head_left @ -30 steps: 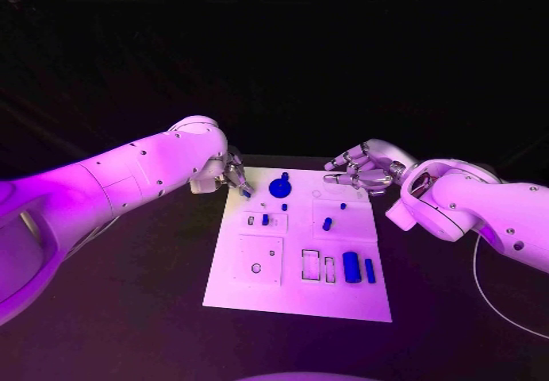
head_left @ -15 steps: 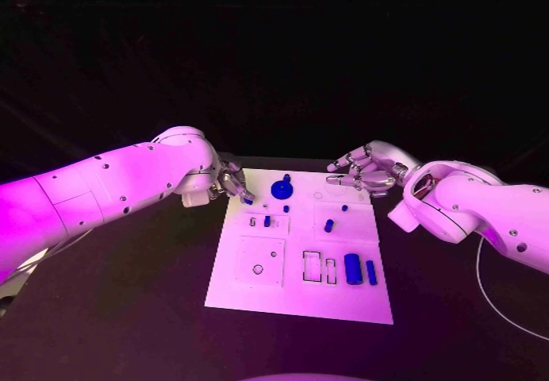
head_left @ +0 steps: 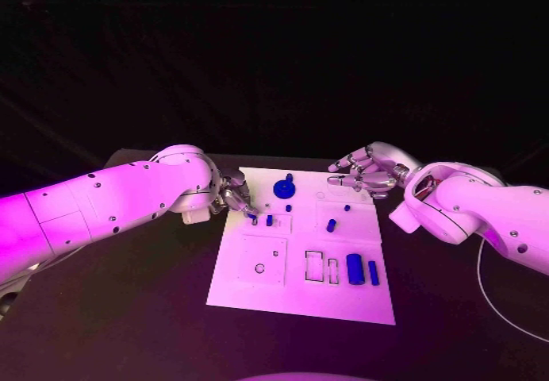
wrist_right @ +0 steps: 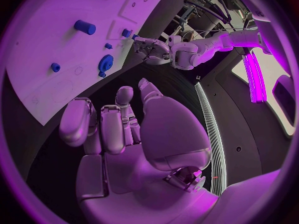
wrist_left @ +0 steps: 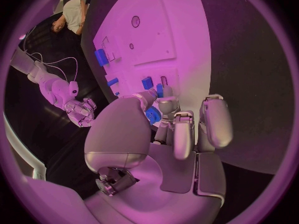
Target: Assemble the parts on the task board
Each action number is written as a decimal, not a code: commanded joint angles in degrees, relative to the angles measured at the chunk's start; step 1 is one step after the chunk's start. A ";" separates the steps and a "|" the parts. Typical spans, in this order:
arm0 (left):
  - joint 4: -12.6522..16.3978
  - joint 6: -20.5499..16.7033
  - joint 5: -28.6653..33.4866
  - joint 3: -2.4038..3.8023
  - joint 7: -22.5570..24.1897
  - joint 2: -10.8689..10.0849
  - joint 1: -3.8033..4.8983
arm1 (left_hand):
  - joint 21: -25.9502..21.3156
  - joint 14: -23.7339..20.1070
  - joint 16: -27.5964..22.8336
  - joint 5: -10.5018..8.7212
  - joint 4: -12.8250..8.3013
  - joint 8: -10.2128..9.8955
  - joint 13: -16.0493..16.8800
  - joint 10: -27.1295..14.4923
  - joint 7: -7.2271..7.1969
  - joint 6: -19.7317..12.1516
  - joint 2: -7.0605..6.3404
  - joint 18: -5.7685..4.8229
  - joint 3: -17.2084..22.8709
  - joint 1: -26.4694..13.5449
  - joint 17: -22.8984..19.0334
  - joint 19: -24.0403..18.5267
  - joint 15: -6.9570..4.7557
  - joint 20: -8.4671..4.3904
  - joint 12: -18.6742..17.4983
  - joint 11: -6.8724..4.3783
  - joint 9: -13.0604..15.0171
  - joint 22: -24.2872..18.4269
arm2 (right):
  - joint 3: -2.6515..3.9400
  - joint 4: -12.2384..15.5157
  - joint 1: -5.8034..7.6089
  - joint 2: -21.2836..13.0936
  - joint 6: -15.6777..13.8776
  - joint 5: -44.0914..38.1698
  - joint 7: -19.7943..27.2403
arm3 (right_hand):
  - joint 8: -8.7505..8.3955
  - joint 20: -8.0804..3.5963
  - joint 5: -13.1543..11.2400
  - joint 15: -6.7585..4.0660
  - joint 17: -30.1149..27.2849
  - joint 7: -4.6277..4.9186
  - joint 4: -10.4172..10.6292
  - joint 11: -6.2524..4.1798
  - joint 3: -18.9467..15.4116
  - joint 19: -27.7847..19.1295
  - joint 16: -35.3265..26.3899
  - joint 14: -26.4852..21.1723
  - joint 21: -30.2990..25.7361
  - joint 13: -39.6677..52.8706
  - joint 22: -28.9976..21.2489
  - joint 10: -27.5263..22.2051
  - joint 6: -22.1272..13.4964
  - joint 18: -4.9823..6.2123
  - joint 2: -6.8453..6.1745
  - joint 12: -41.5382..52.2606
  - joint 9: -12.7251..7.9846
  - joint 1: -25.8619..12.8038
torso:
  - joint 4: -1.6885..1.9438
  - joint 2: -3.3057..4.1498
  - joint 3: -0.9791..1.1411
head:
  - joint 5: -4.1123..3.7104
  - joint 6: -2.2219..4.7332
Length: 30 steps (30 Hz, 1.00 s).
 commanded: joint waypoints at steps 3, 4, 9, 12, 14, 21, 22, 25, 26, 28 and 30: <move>0.31 1.25 -3.03 -0.01 1.17 0.16 -0.27 | 0.09 6.03 0.28 -0.03 -6.33 0.23 -0.02 0.42 -0.30 0.18 0.17 -0.62 6.59 -0.05 15.07 0.31 -0.13 -0.09 -0.20 -0.04 0.04 3.58 | -0.02 -0.02 -0.12 0.08 0.44 -0.24 0.54 | 0.24 -0.04 0.38 0.16 -0.02 0.24 0.02 0.09 -0.28 -0.39 -0.36 2.04 -0.38 -0.04 -0.05 -0.43 0.07 0.57 0.21 -0.28 -0.03 0.44 | 0.02 0.02 0.04 | -0.10 -0.13; 0.32 1.38 -3.16 -0.01 1.15 0.25 -0.33 | 0.09 6.03 0.28 -0.03 -6.33 0.23 -0.02 0.42 -0.30 0.18 0.17 -0.62 6.59 -0.05 15.07 0.31 -0.13 -0.09 -0.20 -0.04 0.04 3.58 | -0.02 -0.02 -0.13 0.08 0.44 -0.28 0.54 | 0.24 -0.04 0.38 0.16 -0.02 0.24 0.02 0.09 -0.28 -0.39 -0.36 2.04 -0.38 -0.04 -0.05 -0.43 0.07 0.57 0.21 -0.28 -0.03 0.44 | 0.05 0.02 0.02 | -0.13 -0.16; 0.15 1.70 -3.70 -0.04 0.79 0.81 -0.75 | 0.20 6.03 0.28 -0.04 -6.41 0.28 -0.01 0.51 -0.32 0.22 0.07 -0.65 6.80 -0.10 15.07 0.36 -0.15 -0.10 -0.19 -0.07 0.06 3.68 | -0.02 0.02 -0.16 0.09 0.46 -0.38 0.54 | 0.25 -0.04 0.38 0.16 0.00 0.24 0.03 0.09 -0.29 -0.38 -0.36 2.04 -0.37 -0.01 -0.02 -0.41 0.07 0.57 0.24 -0.24 -0.03 0.47 | 0.04 0.01 0.03 | -0.06 -0.30; 0.06 1.75 -3.85 -0.05 0.54 1.06 -0.98 | 0.20 6.03 0.28 -0.04 -6.41 0.28 -0.01 0.51 -0.32 0.22 0.07 -0.65 6.80 -0.10 15.07 0.36 -0.15 -0.10 -0.19 -0.07 0.06 3.68 | -0.02 0.03 -0.16 0.09 0.48 -0.39 0.54 | 0.25 -0.04 0.38 0.16 0.00 0.24 0.03 0.09 -0.29 -0.38 -0.36 2.04 -0.37 -0.01 -0.02 -0.41 0.07 0.57 0.24 -0.24 -0.03 0.47 | 0.05 0.00 0.04 | -0.10 -0.39; 0.03 1.80 -3.89 -0.05 0.42 1.13 -1.04 | 0.20 6.03 0.28 -0.04 -6.41 0.28 -0.01 0.51 -0.32 0.22 0.07 -0.65 6.80 -0.10 15.07 0.36 -0.15 -0.10 -0.19 -0.07 0.06 3.68 | -0.02 0.04 -0.17 0.09 0.48 -0.40 0.54 | 0.25 -0.04 0.38 0.16 0.00 0.24 0.03 0.09 -0.29 -0.38 -0.36 2.04 -0.37 -0.01 -0.02 -0.41 0.07 0.57 0.24 -0.24 -0.03 0.47 | 0.05 0.02 0.04 | -0.10 -0.41; -0.18 2.52 -4.12 -0.05 -0.31 1.25 -1.19 | 0.20 6.03 0.28 -0.04 -6.45 0.30 0.06 0.58 -0.33 0.23 0.03 -0.65 6.90 -0.12 15.07 0.37 -0.15 -0.11 -0.14 -0.08 0.07 3.68 | -0.03 0.05 -0.17 0.06 0.51 -0.41 0.54 | 0.25 -0.04 0.38 0.16 0.00 0.24 0.03 0.09 -0.29 -0.38 -0.36 2.04 -0.37 -0.01 -0.02 -0.41 0.07 0.57 0.24 -0.24 -0.03 0.47 | 0.06 -0.04 0.05 | -0.18 -0.49; -0.22 2.76 -4.14 -0.05 -0.46 1.23 -1.20 | 0.20 6.03 0.28 -0.04 -6.45 0.30 0.06 0.58 -0.33 0.23 0.03 -0.65 6.90 -0.12 15.07 0.37 -0.15 -0.11 -0.14 -0.08 0.07 3.68 | -0.03 0.05 -0.17 0.04 0.52 -0.41 0.54 | 0.25 -0.04 0.38 0.16 0.00 0.24 0.03 0.09 -0.29 -0.38 -0.36 2.04 -0.37 -0.01 -0.02 -0.41 0.07 0.57 0.24 -0.24 -0.03 0.47 | 0.07 -0.04 0.04 | -0.20 -0.40; -0.28 3.56 -4.32 -0.05 -0.87 1.17 -1.21 | 0.20 6.03 0.28 -0.04 -6.45 0.30 0.06 0.58 -0.33 0.23 0.03 -0.65 6.90 -0.12 15.07 0.37 -0.15 -0.11 -0.14 -0.08 0.07 3.68 | -0.03 0.07 -0.17 -0.01 0.53 -0.41 0.53 | 0.27 -0.04 0.39 0.16 0.07 0.23 0.05 0.08 -0.30 -0.37 -0.32 2.06 -0.37 0.07 0.00 -0.34 0.09 0.56 0.27 -0.13 -0.02 0.50 | 0.06 -0.02 0.03 | -0.18 -0.36; -0.29 3.72 -4.45 -0.05 -0.95 1.15 -1.21 | 0.20 6.03 0.28 -0.04 -6.45 0.30 0.06 0.58 -0.33 0.23 0.03 -0.65 6.90 -0.12 15.07 0.37 -0.15 -0.11 -0.14 -0.08 0.07 3.68 | -0.03 0.08 -0.17 -0.02 0.53 -0.41 0.53 | 0.27 -0.04 0.39 0.16 0.07 0.23 0.05 0.08 -0.30 -0.37 -0.32 2.06 -0.37 0.07 0.00 -0.34 0.09 0.56 0.27 -0.13 -0.02 0.50 | 0.06 -0.01 0.02 | -0.17 -0.40; -0.31 4.02 -4.77 -0.05 -1.13 1.13 -1.22 | 0.20 6.03 0.28 -0.04 -6.45 0.30 0.06 0.58 -0.33 0.23 0.03 -0.65 6.90 -0.12 15.07 0.37 -0.15 -0.11 -0.14 -0.08 0.07 3.68 | -0.03 0.09 -0.17 -0.04 0.53 -0.41 0.53 | 0.27 -0.04 0.39 0.16 0.07 0.23 0.05 0.08 -0.30 -0.37 -0.32 2.06 -0.37 0.07 0.00 -0.34 0.09 0.56 0.27 -0.13 -0.02 0.50 | 0.07 -0.02 0.03 | -0.11 -0.50; -0.34 4.08 -5.07 -0.05 -1.35 1.11 -1.22 | 0.20 6.03 0.28 -0.04 -6.48 0.33 0.17 0.67 -0.34 0.26 0.00 -0.65 6.98 -0.15 15.07 0.37 -0.16 -0.11 -0.06 -0.09 0.09 3.69 | -0.03 0.09 -0.17 -0.05 0.54 -0.41 0.53 | 0.27 -0.04 0.39 0.16 0.07 0.23 0.05 0.08 -0.30 -0.37 -0.32 2.06 -0.37 0.07 0.00 -0.34 0.09 0.56 0.27 -0.13 -0.02 0.50 | 0.09 -0.04 0.01 | -0.09 -0.56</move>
